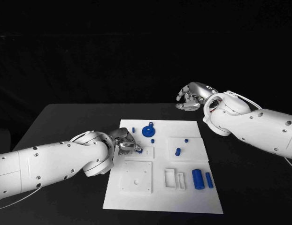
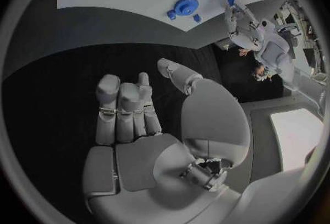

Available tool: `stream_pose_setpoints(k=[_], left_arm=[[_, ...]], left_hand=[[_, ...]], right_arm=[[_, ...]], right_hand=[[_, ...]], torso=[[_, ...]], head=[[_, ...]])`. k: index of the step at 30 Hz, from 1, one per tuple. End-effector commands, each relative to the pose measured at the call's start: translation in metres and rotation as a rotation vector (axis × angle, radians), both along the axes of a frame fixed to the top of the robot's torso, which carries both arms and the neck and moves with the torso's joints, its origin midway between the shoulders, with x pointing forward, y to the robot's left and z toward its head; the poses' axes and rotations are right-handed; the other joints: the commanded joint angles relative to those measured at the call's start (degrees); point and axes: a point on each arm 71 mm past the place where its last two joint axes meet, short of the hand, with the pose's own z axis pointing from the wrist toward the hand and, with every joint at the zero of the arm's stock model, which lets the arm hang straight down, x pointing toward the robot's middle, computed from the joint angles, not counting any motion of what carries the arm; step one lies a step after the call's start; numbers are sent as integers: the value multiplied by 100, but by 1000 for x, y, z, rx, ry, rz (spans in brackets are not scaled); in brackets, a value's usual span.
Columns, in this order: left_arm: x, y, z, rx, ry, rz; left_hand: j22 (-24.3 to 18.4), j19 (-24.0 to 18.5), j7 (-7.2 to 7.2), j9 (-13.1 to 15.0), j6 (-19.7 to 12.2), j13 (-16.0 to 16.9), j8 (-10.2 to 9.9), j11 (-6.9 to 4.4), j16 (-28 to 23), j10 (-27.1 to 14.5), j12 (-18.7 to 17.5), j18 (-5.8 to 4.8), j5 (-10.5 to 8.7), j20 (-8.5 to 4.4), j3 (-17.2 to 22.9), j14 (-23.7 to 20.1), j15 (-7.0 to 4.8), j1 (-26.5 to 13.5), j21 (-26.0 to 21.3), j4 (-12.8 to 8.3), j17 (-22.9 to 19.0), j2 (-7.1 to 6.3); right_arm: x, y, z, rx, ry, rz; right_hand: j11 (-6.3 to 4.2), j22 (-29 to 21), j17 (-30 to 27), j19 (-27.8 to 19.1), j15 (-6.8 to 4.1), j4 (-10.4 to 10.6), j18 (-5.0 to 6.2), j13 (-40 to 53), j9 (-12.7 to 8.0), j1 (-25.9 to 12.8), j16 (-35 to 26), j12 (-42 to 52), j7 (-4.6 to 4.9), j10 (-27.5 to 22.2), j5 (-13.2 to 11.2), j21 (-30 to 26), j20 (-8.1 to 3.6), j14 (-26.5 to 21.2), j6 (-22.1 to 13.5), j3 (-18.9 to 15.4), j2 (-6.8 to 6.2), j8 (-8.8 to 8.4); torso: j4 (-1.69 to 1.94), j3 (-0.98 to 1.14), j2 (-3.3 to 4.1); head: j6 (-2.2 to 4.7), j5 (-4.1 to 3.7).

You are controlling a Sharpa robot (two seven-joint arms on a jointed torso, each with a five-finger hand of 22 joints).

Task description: Assemble the parts on the task board

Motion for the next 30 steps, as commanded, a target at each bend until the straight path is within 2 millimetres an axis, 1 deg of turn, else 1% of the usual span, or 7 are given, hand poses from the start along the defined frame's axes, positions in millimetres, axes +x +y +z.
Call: stream_pose_setpoints(k=[1, 10, 20, 23, 30], left_arm=[[-1, -3, 0, -5, -12, -13], [0, -3, -2, 7, 5, -17], [0, -3, -5, 28, 15, -24], [-1, -3, -7, 41, 35, -37], [-1, -1, -8, 47, 40, -36]], left_hand=[[-6, 7, -514, 1844, 1041, -8, 14, -109, 24, -123, 33, 111, 31, -758, 25, 260, -291, 6, 20, -26, -6, 80], [-9, 4, -513, 1844, 1039, -11, 11, -109, 24, -127, 38, 111, 25, -757, 24, 258, -291, -2, 23, -25, -11, 84], [-20, -5, -513, 1847, 1036, -26, 6, -109, 30, -137, 56, 114, -44, -756, 20, 251, -292, -19, 36, -31, -30, 80], [-21, -7, -514, 1847, 1037, -28, 6, -109, 31, -137, 59, 115, -48, -756, 21, 251, -292, -18, 37, -36, -32, 77], [-27, -22, -515, 1852, 1047, -36, 9, -109, 47, -137, 83, 116, -13, -754, 32, 251, -290, -2, 48, -74, -41, 60]], right_arm=[[0, 1, 0, -9, 5, 5], [0, 1, 0, -10, 5, 5], [0, 1, 0, -10, 6, 5], [0, 0, 0, -10, 6, 5], [0, 0, 0, -10, 6, 4]], right_hand=[[-10, 56, 6, 7, -11, -2, 302, -8, 8, 51, -35, -19, 55, 8, 42, -26, -34, -19, -2, -27, 10, 8], [-11, 56, 6, 8, -12, 0, 303, -10, 8, 51, -35, -18, 54, 7, 60, -27, -34, -19, 0, -29, 10, 9], [-12, 57, 7, 7, -13, 3, 303, -12, 9, 48, -36, -17, 54, 6, 75, -28, -33, -20, 1, -31, 10, 9], [-12, 57, 7, 7, -13, 3, 303, -13, 10, 49, -37, -16, 53, 6, 86, -29, -34, -20, 1, -31, 10, 9], [-12, 58, 7, 7, -13, 4, 303, -15, 10, 48, -37, -16, 53, 5, 100, -30, -33, -21, 1, -32, 10, 9]], torso=[[-4, -1, 1], [-2, 2, 0], [-5, 2, 3], [-6, 3, 1], [-6, 1, 2]], head=[[-1, 0], [-17, -5], [-22, -8], [-33, -4], [-38, -14]])
